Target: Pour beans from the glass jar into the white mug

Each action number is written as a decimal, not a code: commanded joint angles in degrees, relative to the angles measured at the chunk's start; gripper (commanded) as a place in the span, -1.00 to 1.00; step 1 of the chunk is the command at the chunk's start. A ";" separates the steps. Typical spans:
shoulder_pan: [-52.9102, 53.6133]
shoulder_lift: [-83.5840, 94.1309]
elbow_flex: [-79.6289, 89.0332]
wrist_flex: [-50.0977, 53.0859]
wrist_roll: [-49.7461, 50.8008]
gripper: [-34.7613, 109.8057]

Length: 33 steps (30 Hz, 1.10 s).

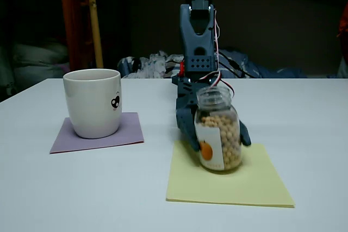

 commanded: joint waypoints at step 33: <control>12.57 56.60 44.12 6.15 54.67 -0.47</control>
